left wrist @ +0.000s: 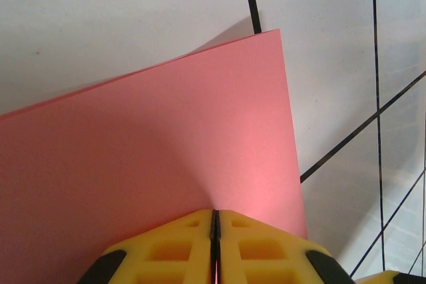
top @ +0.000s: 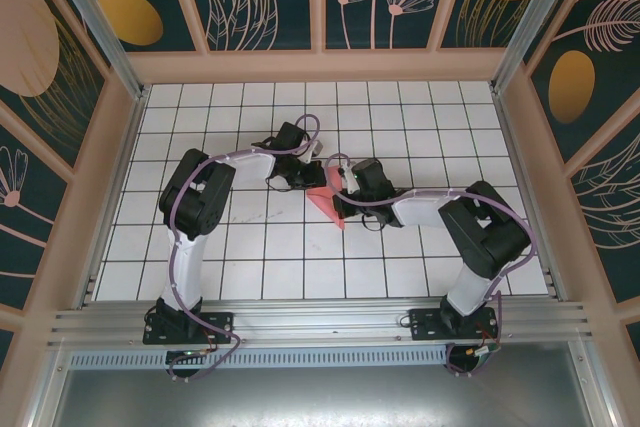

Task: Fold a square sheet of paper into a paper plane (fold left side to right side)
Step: Third fold the triangle at the center of the table.

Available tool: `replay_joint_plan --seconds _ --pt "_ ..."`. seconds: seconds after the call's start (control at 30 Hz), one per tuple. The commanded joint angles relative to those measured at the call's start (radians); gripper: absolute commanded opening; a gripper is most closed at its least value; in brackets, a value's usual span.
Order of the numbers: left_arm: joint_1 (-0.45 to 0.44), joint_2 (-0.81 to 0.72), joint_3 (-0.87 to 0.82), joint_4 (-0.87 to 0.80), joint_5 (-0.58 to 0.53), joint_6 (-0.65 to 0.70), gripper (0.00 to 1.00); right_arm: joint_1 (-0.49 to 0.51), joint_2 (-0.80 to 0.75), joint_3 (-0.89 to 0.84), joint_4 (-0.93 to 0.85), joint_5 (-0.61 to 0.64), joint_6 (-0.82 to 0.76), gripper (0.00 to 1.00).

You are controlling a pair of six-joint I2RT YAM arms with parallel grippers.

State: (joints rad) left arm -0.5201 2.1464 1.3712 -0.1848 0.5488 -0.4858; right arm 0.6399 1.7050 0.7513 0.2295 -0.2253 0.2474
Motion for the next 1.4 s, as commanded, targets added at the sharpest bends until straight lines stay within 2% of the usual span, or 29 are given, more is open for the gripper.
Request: replay_joint_plan --seconds 0.0,1.37 --pt "-0.01 0.036 0.013 -0.042 -0.032 0.021 0.12 -0.01 0.021 0.031 -0.01 0.02 0.021 0.0" --pt "-0.01 0.038 0.008 -0.043 -0.041 0.023 0.13 -0.02 0.048 0.058 -0.025 0.056 0.035 0.0"
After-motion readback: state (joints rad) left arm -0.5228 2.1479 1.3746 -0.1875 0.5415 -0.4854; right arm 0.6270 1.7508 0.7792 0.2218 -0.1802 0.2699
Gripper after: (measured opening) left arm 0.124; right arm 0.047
